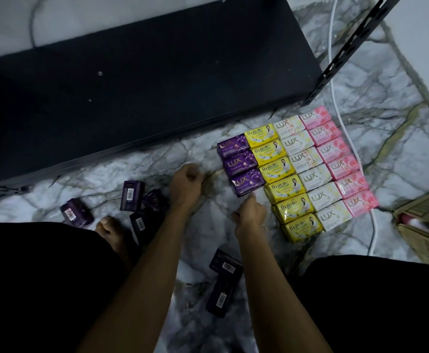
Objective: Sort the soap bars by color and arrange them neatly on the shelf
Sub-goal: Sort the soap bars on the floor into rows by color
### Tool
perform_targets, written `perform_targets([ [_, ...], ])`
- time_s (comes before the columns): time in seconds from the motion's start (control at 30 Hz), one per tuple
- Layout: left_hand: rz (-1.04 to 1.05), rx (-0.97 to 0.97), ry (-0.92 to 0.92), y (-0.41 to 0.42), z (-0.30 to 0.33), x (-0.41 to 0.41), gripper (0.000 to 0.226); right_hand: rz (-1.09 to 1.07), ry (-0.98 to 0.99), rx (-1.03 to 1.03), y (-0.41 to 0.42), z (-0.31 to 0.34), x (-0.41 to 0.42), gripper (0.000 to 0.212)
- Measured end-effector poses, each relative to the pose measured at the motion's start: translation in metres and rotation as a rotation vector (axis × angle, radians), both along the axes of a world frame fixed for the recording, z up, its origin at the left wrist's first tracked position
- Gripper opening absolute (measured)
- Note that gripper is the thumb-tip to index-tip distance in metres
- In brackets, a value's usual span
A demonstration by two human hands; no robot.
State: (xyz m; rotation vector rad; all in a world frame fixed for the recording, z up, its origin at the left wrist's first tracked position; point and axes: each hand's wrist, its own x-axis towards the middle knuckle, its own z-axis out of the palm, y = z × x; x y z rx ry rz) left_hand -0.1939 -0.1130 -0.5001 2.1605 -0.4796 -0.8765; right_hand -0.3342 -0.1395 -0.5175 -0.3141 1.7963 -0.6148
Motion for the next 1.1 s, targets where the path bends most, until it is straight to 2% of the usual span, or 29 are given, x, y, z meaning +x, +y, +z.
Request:
perform_targets([
  [0.13, 0.281, 0.104, -0.233, 0.067, -0.005, 0.012, 0.016, 0.368, 0.02, -0.017, 0.045, -0.014, 0.03, 0.018],
  [0.23, 0.396, 0.183, -0.218, 0.106, -0.004, 0.019, 0.027, 0.616, 0.048, -0.158, 0.069, -0.022, 0.062, 0.016],
  [0.33, 0.36, 0.289, -0.245, 0.145, -0.033, 0.04, 0.042, 0.901, 0.088, -0.28, 0.077, -0.017, 0.09, 0.025],
  [0.4, 0.338, 0.362, -0.28, 0.163, -0.067, 0.056, 0.048, 1.025, 0.084, -0.292, 0.077, -0.015, 0.105, 0.035],
  [0.5, 0.292, 0.313, -0.187, 0.159, -0.044, 0.051, 0.038, 1.215, 0.197, -0.341, 0.083, -0.029, 0.123, 0.047],
  [0.57, 0.29, 0.245, -0.109, 0.157, -0.03, 0.046, 0.04, 1.322, 0.286, -0.393, 0.089, -0.039, 0.126, 0.044],
  [0.67, 0.294, 0.212, -0.066, 0.157, -0.027, 0.042, 0.05, 1.293, 0.289, -0.4, 0.088, -0.036, 0.118, 0.035],
  [0.73, 0.275, 0.181, -0.026, 0.152, -0.025, 0.041, 0.05, 1.203, 0.221, -0.37, 0.083, -0.033, 0.106, 0.023],
  [0.8, 0.234, 0.085, 0.064, 0.146, -0.023, 0.038, 0.037, 1.083, 0.113, -0.329, 0.077, -0.023, 0.089, 0.01],
  [0.83, 0.227, 0.029, 0.128, 0.143, -0.021, 0.036, 0.026, 1.024, 0.052, -0.312, 0.074, -0.016, 0.08, 0.011],
  [0.9, 0.31, -0.053, 0.373, 0.139, -0.015, 0.032, 0.005, 0.904, -0.074, -0.284, 0.071, -0.001, 0.063, 0.022],
  [1.0, 0.524, -0.138, 0.787, 0.131, 0.009, 0.023, 0.011, 0.799, -0.2, -0.239, 0.064, 0.027, 0.038, 0.012],
  [1.1, 0.591, -0.244, 1.036, 0.124, 0.038, 0.015, 0.017, 0.827, -0.307, -0.242, 0.055, 0.061, 0.015, 0.012],
])
